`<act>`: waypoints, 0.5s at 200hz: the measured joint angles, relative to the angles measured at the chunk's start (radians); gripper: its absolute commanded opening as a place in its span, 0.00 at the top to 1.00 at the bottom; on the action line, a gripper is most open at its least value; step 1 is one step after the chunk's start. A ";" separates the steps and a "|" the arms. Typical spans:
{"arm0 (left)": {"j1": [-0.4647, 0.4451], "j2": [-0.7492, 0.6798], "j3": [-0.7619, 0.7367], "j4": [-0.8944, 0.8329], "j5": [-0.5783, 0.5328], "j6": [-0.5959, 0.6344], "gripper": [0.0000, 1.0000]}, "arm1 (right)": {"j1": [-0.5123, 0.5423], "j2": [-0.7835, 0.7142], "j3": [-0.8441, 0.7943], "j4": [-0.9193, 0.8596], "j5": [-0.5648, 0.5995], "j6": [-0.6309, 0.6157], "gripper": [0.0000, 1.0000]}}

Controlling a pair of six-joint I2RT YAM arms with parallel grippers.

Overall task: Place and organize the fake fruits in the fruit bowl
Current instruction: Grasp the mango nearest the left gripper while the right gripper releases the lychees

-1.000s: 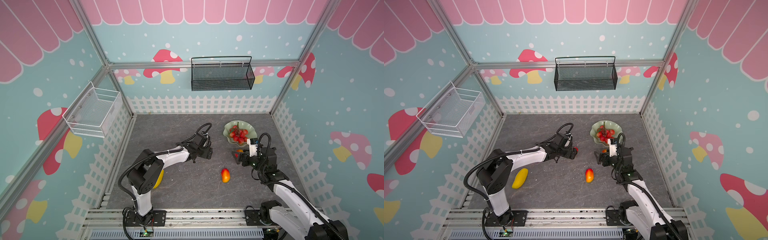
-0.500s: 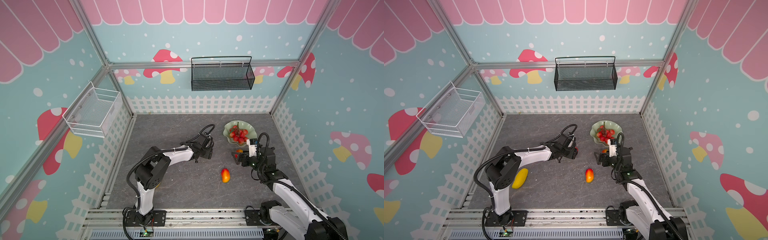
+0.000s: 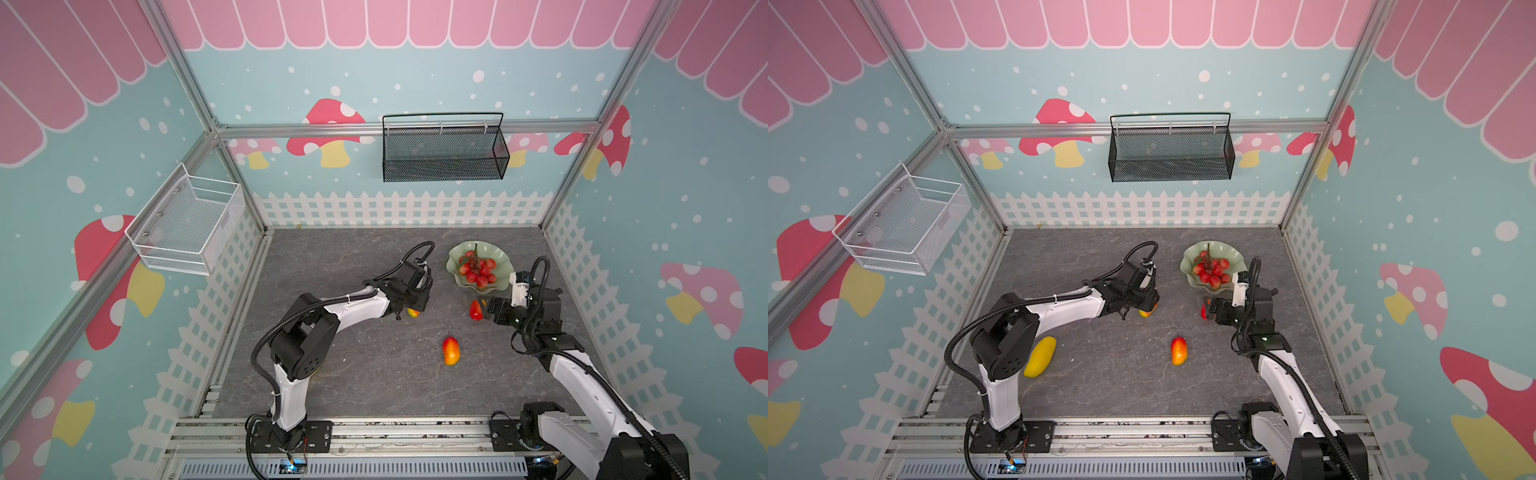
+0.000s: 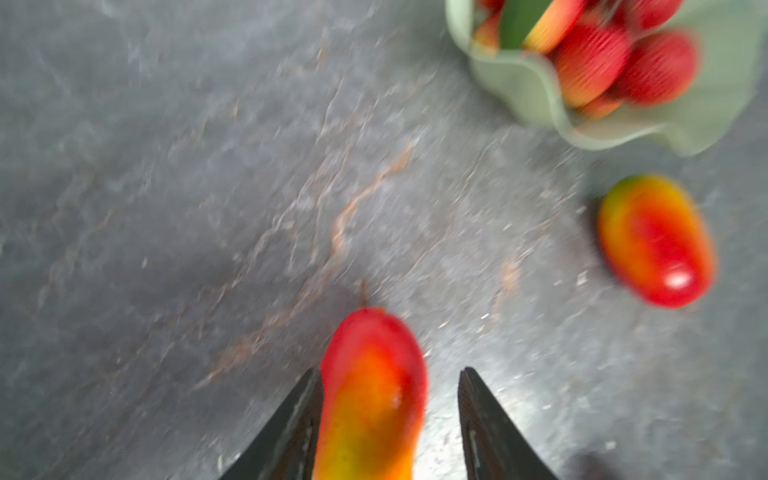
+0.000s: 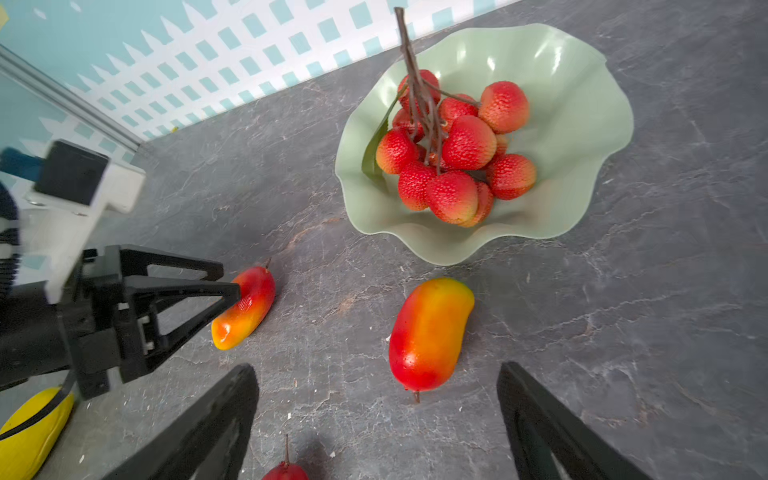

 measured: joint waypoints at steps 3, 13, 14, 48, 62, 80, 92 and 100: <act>0.000 0.000 0.012 0.001 0.007 0.000 0.47 | -0.005 0.000 0.000 -0.001 -0.002 0.002 0.07; -0.002 0.002 0.062 -0.002 0.021 0.000 0.48 | -0.023 -0.002 0.000 -0.001 -0.013 0.006 0.06; -0.002 0.002 0.070 -0.001 0.022 0.000 0.48 | -0.026 -0.002 0.000 -0.001 -0.014 0.006 0.07; -0.006 0.051 0.270 0.002 0.055 0.000 0.42 | -0.060 -0.021 0.000 -0.001 -0.047 0.010 0.07; -0.009 0.045 0.259 0.002 0.051 0.006 0.35 | -0.061 -0.022 -0.001 -0.001 -0.062 0.009 0.07; -0.015 0.010 0.154 -0.010 0.032 0.029 0.27 | -0.061 -0.021 -0.003 -0.002 -0.077 0.008 0.07; -0.019 -0.026 0.040 -0.029 0.009 0.051 0.23 | -0.061 -0.015 -0.003 0.000 -0.087 0.004 0.07; -0.019 -0.039 -0.010 -0.042 -0.003 0.068 0.22 | -0.061 -0.006 -0.003 0.003 -0.095 0.002 0.07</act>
